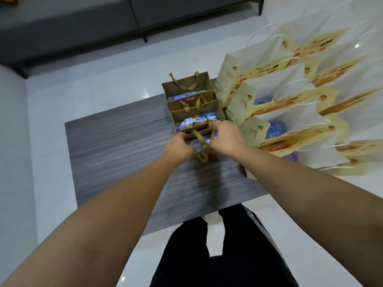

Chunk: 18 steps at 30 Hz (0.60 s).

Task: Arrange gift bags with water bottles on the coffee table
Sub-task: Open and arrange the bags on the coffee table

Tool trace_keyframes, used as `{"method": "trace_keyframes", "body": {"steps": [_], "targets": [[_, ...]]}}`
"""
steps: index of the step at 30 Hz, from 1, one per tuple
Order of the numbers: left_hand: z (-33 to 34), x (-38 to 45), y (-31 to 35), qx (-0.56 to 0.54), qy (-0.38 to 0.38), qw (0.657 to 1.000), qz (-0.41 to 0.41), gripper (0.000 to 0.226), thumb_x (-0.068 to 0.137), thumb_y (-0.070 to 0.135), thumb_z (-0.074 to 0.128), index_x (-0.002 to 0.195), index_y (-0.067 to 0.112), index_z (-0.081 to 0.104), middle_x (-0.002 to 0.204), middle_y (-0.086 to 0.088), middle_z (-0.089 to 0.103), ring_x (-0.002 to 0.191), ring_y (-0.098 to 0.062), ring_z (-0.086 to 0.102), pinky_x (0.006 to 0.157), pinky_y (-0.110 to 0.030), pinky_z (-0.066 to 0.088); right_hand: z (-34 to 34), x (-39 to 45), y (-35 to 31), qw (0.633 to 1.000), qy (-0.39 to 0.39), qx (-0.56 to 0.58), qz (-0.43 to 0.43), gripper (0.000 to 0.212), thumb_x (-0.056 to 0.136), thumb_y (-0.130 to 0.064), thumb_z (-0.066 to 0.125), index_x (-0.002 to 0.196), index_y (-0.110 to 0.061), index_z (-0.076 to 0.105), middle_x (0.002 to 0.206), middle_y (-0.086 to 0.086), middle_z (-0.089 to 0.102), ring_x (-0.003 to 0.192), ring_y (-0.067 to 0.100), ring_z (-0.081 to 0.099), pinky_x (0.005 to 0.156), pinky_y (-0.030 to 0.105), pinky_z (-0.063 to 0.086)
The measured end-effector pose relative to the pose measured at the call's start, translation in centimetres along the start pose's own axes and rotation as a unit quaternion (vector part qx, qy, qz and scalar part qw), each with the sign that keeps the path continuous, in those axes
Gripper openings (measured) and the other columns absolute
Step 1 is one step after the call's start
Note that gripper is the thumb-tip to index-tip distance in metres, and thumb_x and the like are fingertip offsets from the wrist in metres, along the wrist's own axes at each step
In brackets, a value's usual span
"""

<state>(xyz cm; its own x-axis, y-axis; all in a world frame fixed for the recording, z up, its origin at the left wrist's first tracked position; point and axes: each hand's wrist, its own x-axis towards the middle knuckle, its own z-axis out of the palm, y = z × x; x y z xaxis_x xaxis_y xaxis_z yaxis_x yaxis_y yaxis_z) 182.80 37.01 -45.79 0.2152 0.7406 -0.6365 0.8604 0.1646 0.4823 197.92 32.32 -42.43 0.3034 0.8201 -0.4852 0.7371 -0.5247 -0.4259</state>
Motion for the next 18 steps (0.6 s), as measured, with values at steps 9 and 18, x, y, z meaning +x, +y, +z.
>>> {"method": "trace_keyframes", "body": {"steps": [9,18], "targets": [[0.5,-4.7,10.4,0.143,-0.021,0.971,0.192,0.047,0.084,0.015,0.060,0.131,0.013,0.059,0.133,-0.014,0.057,0.126,-0.034,0.053,0.100,-0.038,0.046,-5.4,-8.5,5.3,0.988,0.133,0.034,0.070,0.049,0.085,-0.029,0.070,0.133,-0.020,0.062,0.127,0.013,0.065,0.120,0.035,0.058,0.098,0.041,0.049],[8.6,-15.8,26.9,0.248,-0.008,0.877,0.412,0.062,0.091,0.022,0.057,0.150,0.014,0.040,0.152,-0.014,0.040,0.134,-0.033,0.044,0.102,-0.038,0.042,-14.3,-20.4,17.6,0.942,0.277,0.065,0.176,0.058,0.086,-0.029,0.066,0.142,-0.024,0.054,0.130,0.011,0.060,0.120,0.034,0.056,0.092,0.042,0.051]]}}
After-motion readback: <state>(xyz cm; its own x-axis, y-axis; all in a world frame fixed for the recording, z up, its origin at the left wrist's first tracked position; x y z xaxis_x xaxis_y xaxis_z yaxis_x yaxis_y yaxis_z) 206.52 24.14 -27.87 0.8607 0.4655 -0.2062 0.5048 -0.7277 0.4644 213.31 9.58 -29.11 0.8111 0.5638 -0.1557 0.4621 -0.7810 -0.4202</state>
